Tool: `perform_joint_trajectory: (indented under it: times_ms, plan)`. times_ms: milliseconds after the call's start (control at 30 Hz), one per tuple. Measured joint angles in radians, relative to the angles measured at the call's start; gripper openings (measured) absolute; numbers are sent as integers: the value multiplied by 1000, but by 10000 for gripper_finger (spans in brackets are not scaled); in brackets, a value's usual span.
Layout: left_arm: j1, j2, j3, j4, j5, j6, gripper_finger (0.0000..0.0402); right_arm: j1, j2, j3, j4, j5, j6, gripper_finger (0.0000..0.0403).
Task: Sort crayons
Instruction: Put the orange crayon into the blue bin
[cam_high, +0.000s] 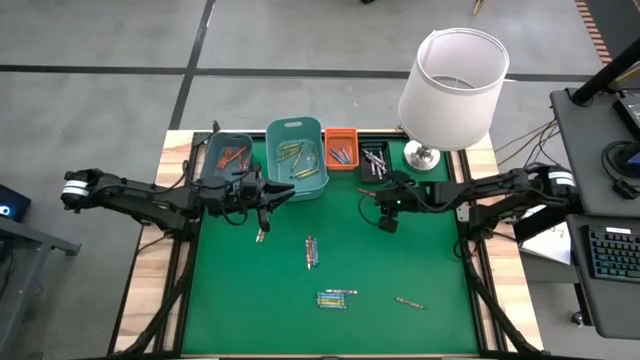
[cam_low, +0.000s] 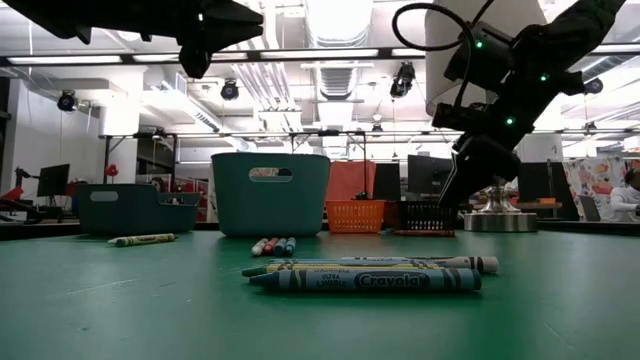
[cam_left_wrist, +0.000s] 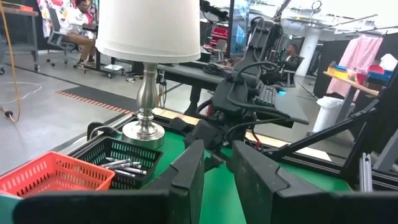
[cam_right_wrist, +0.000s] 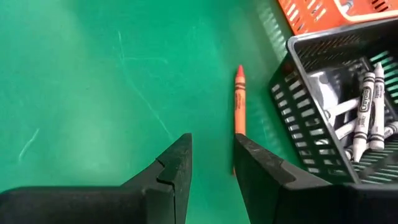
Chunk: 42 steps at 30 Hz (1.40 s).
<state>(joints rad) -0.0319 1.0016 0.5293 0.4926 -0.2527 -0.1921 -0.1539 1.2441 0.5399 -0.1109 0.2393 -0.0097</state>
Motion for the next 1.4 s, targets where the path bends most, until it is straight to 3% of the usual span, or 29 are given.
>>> perform_joint_trajectory:
  times_ms: [300,967,1233,1400]
  plan:
    - [0,0,0,2,0,1,67,-4,71,3,-2,118,-15,109]
    - [0,0,-1,1,0,8,67,-47,179,8,102,126,11,109]
    - [0,0,-1,1,0,8,67,-121,186,8,109,-10,20,109]
    - [0,0,-1,1,0,14,67,-135,216,8,135,-36,15,109]
